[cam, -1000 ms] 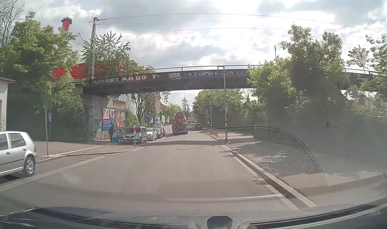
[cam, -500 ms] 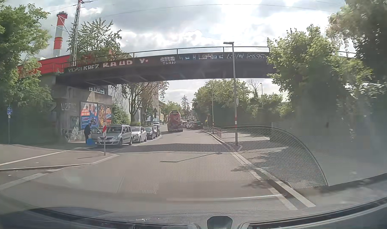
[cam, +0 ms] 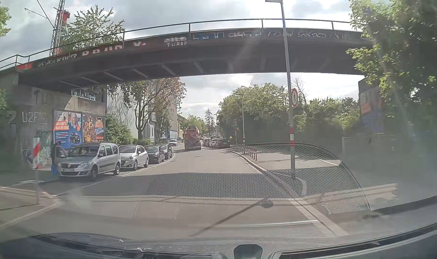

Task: Follow the waypoints while adhering to traffic rules and regulations

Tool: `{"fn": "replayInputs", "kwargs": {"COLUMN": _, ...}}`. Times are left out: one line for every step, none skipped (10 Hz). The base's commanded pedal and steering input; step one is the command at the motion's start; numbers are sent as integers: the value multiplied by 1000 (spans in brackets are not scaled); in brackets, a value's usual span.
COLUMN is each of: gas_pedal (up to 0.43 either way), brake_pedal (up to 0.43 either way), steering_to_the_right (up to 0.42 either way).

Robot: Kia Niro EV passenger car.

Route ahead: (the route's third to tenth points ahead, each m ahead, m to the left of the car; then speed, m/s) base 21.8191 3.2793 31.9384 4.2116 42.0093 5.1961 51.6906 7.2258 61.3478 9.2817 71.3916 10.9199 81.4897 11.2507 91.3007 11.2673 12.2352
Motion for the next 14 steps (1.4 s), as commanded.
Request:
{"fn": "replayInputs", "kwargs": {"gas_pedal": 39, "brake_pedal": 0, "steering_to_the_right": -2}}
{"fn": "replayInputs", "kwargs": {"gas_pedal": 39, "brake_pedal": 0, "steering_to_the_right": -2}}
{"fn": "replayInputs", "kwargs": {"gas_pedal": 39, "brake_pedal": 0, "steering_to_the_right": -2}}
{"fn": "replayInputs", "kwargs": {"gas_pedal": 39, "brake_pedal": 0, "steering_to_the_right": -2}}
{"fn": "replayInputs", "kwargs": {"gas_pedal": 39, "brake_pedal": 0, "steering_to_the_right": -2}}
{"fn": "replayInputs", "kwargs": {"gas_pedal": 39, "brake_pedal": 0, "steering_to_the_right": -2}}
{"fn": "replayInputs", "kwargs": {"gas_pedal": 39, "brake_pedal": 0, "steering_to_the_right": -2}}
{"fn": "replayInputs", "kwargs": {"gas_pedal": 39, "brake_pedal": 0, "steering_to_the_right": -3}}
{"fn": "replayInputs", "kwargs": {"gas_pedal": 39, "brake_pedal": 0, "steering_to_the_right": -3}}
{"fn": "replayInputs", "kwargs": {"gas_pedal": 39, "brake_pedal": 0, "steering_to_the_right": -6}}
{"fn": "replayInputs", "kwargs": {"gas_pedal": 39, "brake_pedal": 0, "steering_to_the_right": -11}}
{"fn": "replayInputs", "kwargs": {"gas_pedal": 39, "brake_pedal": 0, "steering_to_the_right": -14}}
{"fn": "replayInputs", "kwargs": {"gas_pedal": 39, "brake_pedal": 0, "steering_to_the_right": -18}}
{"fn": "replayInputs", "kwargs": {"gas_pedal": 39, "brake_pedal": 0, "steering_to_the_right": -21}}
